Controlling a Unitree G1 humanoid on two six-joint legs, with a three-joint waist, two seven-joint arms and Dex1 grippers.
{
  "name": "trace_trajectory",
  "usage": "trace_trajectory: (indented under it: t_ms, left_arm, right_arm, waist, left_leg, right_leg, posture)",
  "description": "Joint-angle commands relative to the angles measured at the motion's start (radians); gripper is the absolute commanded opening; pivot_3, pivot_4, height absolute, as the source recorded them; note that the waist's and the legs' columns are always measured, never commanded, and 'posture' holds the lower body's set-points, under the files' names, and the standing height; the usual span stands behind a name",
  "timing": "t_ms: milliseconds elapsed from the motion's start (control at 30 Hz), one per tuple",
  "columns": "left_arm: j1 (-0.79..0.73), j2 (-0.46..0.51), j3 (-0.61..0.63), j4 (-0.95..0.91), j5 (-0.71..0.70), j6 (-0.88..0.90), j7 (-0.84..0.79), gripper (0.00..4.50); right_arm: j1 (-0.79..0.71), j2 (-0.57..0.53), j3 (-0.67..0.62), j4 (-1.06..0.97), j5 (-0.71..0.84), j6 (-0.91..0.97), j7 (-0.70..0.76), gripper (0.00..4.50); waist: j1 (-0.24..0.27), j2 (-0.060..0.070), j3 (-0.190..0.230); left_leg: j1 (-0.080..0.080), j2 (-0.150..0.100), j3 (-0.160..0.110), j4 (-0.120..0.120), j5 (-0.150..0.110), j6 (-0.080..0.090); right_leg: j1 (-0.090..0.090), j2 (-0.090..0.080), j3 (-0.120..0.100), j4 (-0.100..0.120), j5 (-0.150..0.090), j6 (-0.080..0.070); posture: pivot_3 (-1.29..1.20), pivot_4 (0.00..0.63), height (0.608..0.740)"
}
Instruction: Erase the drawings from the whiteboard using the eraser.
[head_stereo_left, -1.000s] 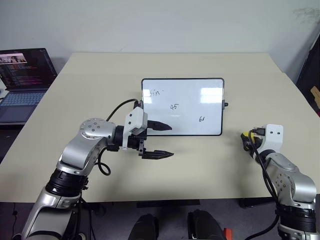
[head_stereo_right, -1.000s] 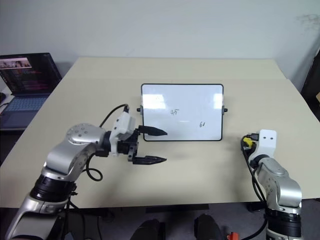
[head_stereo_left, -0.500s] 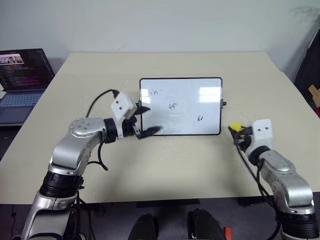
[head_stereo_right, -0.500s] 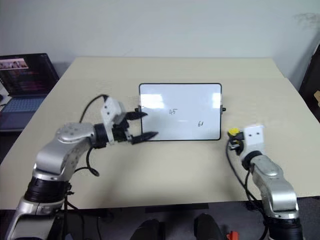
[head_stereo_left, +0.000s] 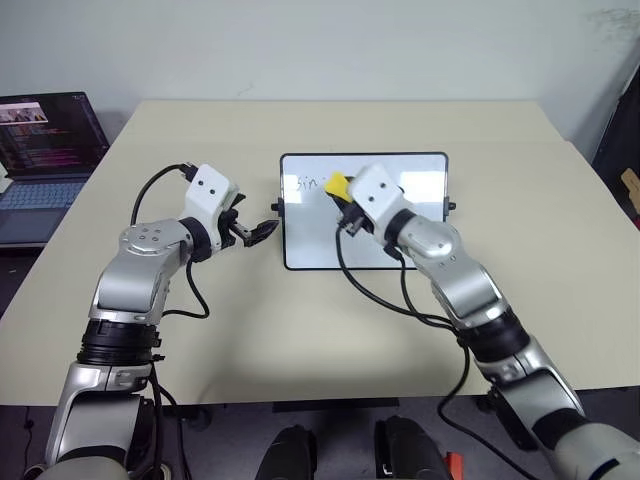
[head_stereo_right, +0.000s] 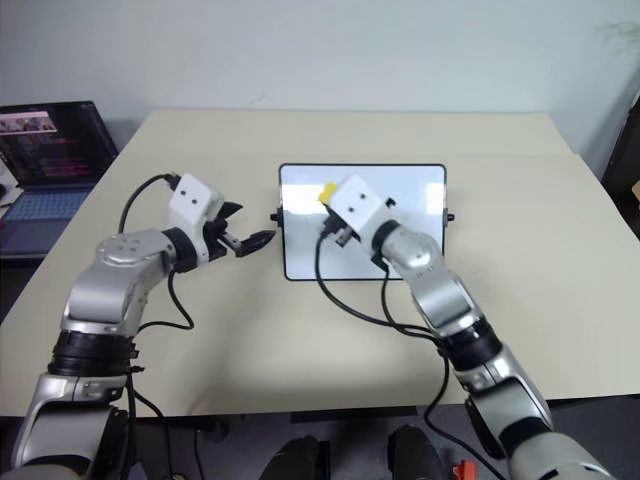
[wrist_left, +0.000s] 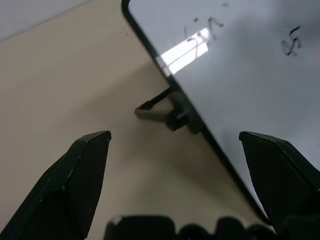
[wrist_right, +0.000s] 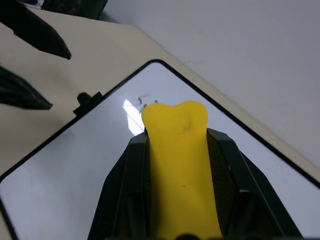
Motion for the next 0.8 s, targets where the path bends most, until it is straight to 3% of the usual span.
trace_trajectory:
  t_ms: [33,500,800]
  left_arm:
    - [-0.045,-0.009,0.005,0.007,0.016,-0.028,0.008,4.50]
    - [-0.083,-0.027,-0.006,-0.016,-0.024,-0.019,-0.112,4.50]
    - [-0.059,-0.027,0.000,-0.067,-0.035,0.006,-0.135,4.50]
  right_arm:
    - [-0.128,0.047,0.028,0.145,-0.058,-0.094,0.021,1.19]
    - [-0.433,0.186,-0.011,0.769,-0.145,-0.378,-0.039,1.19]
    - [-0.470,0.215,-0.010,0.926,-0.181,-0.458,-0.051,1.19]
  waist:
    - [0.000,0.000,0.000]
    - [-0.026,0.000,0.000]
    - [-0.032,0.000,0.000]
  left_leg:
    - [0.000,0.000,0.000,0.000,0.000,0.000]
    - [0.000,0.000,0.000,0.000,0.000,-0.001]
    - [0.000,0.000,0.000,-0.001,0.001,-0.001]
  right_leg:
    - [0.000,0.000,0.000,0.000,0.000,0.000]
    - [-0.001,0.000,0.000,0.002,0.000,0.000]
    - [-0.002,-0.001,0.001,0.003,0.000,0.000]
  posture:
    - [0.00,0.150,0.740]
    - [0.00,0.150,0.740]
    - [0.00,0.150,0.740]
